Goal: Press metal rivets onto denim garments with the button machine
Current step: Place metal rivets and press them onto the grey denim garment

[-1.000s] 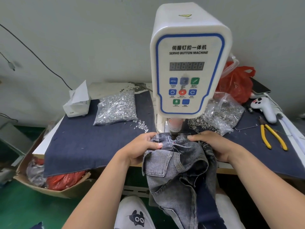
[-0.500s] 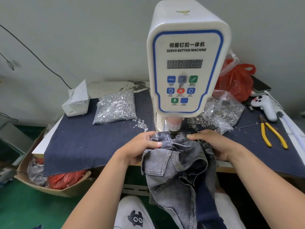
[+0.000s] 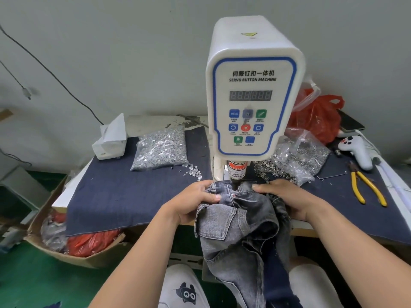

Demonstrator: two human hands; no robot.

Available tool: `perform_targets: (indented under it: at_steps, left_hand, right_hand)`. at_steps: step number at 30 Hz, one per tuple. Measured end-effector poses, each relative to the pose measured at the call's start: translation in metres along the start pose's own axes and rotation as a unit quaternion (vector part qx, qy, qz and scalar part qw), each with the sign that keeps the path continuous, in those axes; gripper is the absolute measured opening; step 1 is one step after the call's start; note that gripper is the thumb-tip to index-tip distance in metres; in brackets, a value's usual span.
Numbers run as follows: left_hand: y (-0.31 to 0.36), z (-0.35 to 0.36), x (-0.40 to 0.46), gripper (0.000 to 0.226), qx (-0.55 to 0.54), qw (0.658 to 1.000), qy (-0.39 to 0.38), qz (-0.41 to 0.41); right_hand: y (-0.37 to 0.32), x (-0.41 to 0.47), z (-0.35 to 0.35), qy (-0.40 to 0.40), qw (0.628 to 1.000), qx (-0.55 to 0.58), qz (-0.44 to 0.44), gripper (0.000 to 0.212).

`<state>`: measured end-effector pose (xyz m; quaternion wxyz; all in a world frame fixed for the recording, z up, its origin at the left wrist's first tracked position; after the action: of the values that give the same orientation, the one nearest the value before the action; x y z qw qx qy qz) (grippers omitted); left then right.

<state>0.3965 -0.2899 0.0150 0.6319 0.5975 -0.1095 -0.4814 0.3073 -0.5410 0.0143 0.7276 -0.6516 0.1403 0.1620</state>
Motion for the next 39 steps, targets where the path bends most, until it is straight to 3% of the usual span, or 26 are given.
perform_targets:
  at_steps: [4,10,16,18,22,25,29,32,34,36,39]
  left_hand:
    - [0.001,0.001,-0.01,0.056,0.02,1.0,0.01,0.002]
    - [0.0,0.004,-0.03,0.047,0.079,0.997,0.007,-0.006]
    - [-0.001,-0.003,-0.048,0.023,0.137,0.989,0.046,-0.021]
    - [-0.003,-0.003,-0.052,0.019,0.153,0.986,0.047,-0.035]
    - [-0.003,0.006,-0.057,0.041,0.235,0.971,0.049,-0.019]
    - [-0.003,0.009,-0.057,0.041,0.24,0.969,0.059,0.015]
    - [-0.005,0.011,-0.058,0.039,0.192,0.98,0.052,0.011]
    - [-0.008,0.014,-0.056,0.04,0.165,0.984,0.061,0.014]
    - [-0.011,0.015,-0.052,0.038,0.123,0.991,0.046,0.026]
    - [-0.015,0.017,-0.049,0.04,0.069,0.996,0.037,0.032]
    - [-0.019,0.014,-0.043,0.037,0.092,0.992,0.056,0.063]
  right_hand:
    - [-0.006,-0.01,0.008,-0.021,1.0,0.002,-0.02,0.061]
    - [-0.006,-0.025,0.021,-0.082,0.996,-0.011,-0.022,0.042]
    - [-0.022,-0.045,0.024,-0.099,0.97,-0.209,-0.073,0.014]
    - [-0.02,-0.046,0.023,-0.105,0.962,-0.231,-0.102,0.015]
    - [-0.014,-0.048,0.029,-0.112,0.966,-0.203,-0.113,0.019]
    - [-0.015,-0.052,0.031,-0.112,0.963,-0.215,-0.115,0.018]
    - [-0.02,-0.053,0.031,-0.099,0.971,-0.18,-0.119,0.024]
    - [-0.02,-0.048,0.038,-0.078,0.99,-0.061,-0.102,0.012]
    - [-0.02,-0.043,0.04,-0.043,0.994,-0.041,-0.088,0.004]
    - [-0.021,-0.038,0.039,0.007,0.987,-0.131,-0.092,0.008]
    - [-0.02,-0.03,0.034,0.08,0.943,-0.293,-0.137,0.007]
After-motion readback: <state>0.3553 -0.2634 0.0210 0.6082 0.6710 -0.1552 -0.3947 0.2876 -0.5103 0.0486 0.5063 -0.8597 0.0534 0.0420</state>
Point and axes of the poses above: each hand's wrist, its own x-axis towards the middle knuckle, its own z-axis out of the palm, y = z × x, the point moved 2 cm from there along x, towards the middle knuckle, and after that the axes turned 5 degrees about -z, right-handed, at the moved point
